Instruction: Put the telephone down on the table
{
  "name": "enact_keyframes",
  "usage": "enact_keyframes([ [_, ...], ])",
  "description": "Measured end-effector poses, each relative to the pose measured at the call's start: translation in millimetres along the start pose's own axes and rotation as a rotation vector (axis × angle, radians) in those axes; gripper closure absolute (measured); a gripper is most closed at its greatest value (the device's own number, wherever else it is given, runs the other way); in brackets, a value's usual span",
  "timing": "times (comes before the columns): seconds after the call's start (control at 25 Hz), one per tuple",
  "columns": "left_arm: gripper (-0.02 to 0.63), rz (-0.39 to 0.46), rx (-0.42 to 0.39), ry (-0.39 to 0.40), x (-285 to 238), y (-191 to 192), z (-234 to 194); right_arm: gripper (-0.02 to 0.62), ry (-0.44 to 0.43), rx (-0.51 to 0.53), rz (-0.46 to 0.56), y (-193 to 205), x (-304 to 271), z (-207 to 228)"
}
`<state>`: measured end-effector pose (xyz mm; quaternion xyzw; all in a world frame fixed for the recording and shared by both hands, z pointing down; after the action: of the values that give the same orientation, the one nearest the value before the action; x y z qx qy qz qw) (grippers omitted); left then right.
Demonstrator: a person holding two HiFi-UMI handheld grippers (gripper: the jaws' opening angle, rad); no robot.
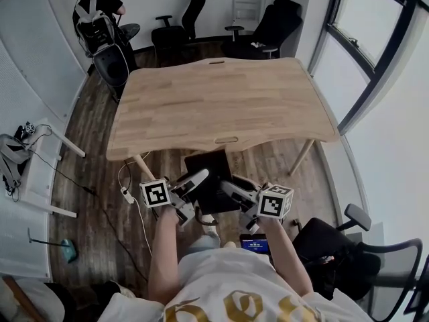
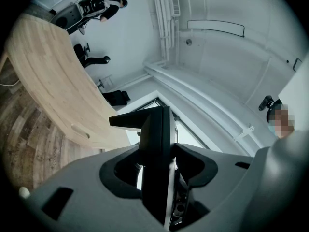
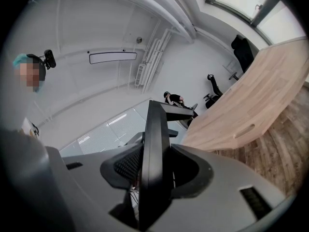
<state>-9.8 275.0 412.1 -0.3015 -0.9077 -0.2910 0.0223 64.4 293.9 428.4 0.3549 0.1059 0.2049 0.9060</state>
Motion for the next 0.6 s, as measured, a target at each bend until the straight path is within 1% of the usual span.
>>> enact_keyframes([
  [0.2, 0.407, 0.001, 0.005, 0.002, -14, -11, -17, 0.425, 0.006, 0.007, -0.002, -13, -9, 19],
  [0.36, 0.407, -0.008, 0.01, 0.009, -27, -30, -36, 0.425, 0.016, 0.005, 0.004, -29, -23, 38],
  [0.6, 0.407, -0.029, 0.039, 0.014, -55, -65, -84, 0.425, 0.037, -0.015, 0.005, -59, -55, 84],
])
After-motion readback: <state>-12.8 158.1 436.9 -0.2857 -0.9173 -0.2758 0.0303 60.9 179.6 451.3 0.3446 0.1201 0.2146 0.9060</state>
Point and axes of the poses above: the fingertips, and each gripper's own axes: x backward along the fingers, z to its right, y out of its underside, the point moved 1 cm from there along x, backward along the fingers, and after that the axes turned 6 degrees about y, right-handed, at the moved point
